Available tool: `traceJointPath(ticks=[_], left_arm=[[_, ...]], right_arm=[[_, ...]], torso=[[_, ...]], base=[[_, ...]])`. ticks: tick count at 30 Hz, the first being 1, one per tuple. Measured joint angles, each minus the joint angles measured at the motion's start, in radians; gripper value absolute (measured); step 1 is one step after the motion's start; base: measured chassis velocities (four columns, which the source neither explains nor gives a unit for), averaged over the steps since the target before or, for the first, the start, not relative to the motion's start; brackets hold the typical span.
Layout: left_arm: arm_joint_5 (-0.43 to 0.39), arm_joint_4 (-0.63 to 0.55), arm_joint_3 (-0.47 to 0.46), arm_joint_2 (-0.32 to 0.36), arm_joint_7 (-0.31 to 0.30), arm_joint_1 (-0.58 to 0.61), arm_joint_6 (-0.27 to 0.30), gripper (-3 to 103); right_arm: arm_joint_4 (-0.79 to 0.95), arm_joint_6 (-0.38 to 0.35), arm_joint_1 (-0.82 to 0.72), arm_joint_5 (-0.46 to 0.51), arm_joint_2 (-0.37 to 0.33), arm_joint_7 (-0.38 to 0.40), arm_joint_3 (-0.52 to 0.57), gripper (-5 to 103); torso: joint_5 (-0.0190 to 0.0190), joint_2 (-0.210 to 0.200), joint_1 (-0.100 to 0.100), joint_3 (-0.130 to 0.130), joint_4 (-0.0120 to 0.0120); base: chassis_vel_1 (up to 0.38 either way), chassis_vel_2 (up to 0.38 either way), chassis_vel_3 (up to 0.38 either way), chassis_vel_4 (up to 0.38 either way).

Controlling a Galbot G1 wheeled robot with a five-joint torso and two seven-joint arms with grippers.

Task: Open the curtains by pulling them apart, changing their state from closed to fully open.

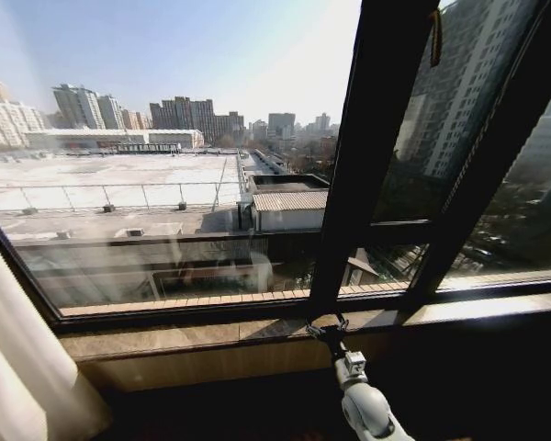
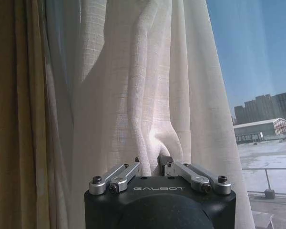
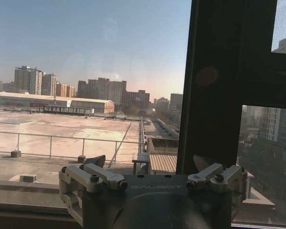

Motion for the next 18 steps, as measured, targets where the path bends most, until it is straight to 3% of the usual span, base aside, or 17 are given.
traceJointPath(ticks=[2, 6, 8, 10, 12, 14, 15, 17, 18], left_arm=[[0.013, -0.063, -0.005, -0.03, -0.005, 0.031, 0.0, 16], [0.018, -0.275, -0.005, -0.156, -0.01, 0.146, 0.001, 38], [0.018, -0.294, -0.002, -0.167, -0.009, 0.157, 0.001, 38], [0.018, -0.417, 0.013, -0.242, -0.009, 0.23, 0.0, 48], [0.011, -0.462, 0.024, -0.264, -0.003, 0.257, -0.003, 54], [-0.013, -0.529, 0.054, -0.295, 0.03, 0.298, -0.022, 59], [-0.023, -0.568, 0.08, -0.314, 0.077, 0.321, -0.042, 70], [-0.017, -0.58, 0.092, -0.322, 0.096, 0.328, -0.047, 70], [0.005, -0.597, 0.123, -0.333, 0.114, 0.341, -0.06, 76]], right_arm=[[0.0, 0.0, 0.0, 0.0, 0.0, 0.0, 0.0, 100], [0.0, 0.0, 0.0, 0.0, 0.0, 0.0, 0.0, 100], [0.0, 0.0, 0.0, 0.0, 0.0, 0.0, 0.0, 100], [0.0, 0.0, 0.0, 0.0, 0.0, 0.0, 0.0, 100], [0.0, 0.0, 0.0, 0.0, 0.0, 0.0, 0.0, 100], [0.0, 0.0, 0.0, 0.0, 0.0, 0.0, 0.0, 100], [0.0, 0.0, 0.0, 0.0, 0.0, 0.0, 0.0, 100], [0.0, 0.0, 0.0, 0.0, 0.0, 0.0, 0.0, 100], [0.0, 0.0, 0.0, 0.0, 0.0, 0.0, 0.0, 100]], torso=[[0.0001, 0.0, 0.0, 0.0, 0.0002], [0.0003, 0.0, 0.0, 0.0, 0.0001], [0.0002, 0.0, 0.0, 0.0, 0.0003], [0.0002, 0.0, 0.0, 0.0, 0.0003], [0.0003, 0.0, 0.0, 0.0, 0.0003], [0.0002, 0.0, 0.0, 0.0, 0.0003], [0.0003, 0.0, 0.0, 0.0, 0.0003], [0.0003, 0.0, 0.0, 0.0, 0.0002], [0.0004, 0.0, 0.0, 0.0, 0.0002]], base=[[0.0, 0.0, 0.0, 0.0], [0.0, 0.0, 0.0, 0.0], [0.0, 0.0, 0.0, 0.0], [0.0, 0.0, 0.0, 0.0], [0.0, 0.0, 0.0, 0.0], [0.0, 0.0, 0.0, 0.0], [0.0, 0.0, 0.0, 0.0], [0.0, 0.0, 0.0, 0.0], [0.0, 0.0, 0.0, 0.0]])
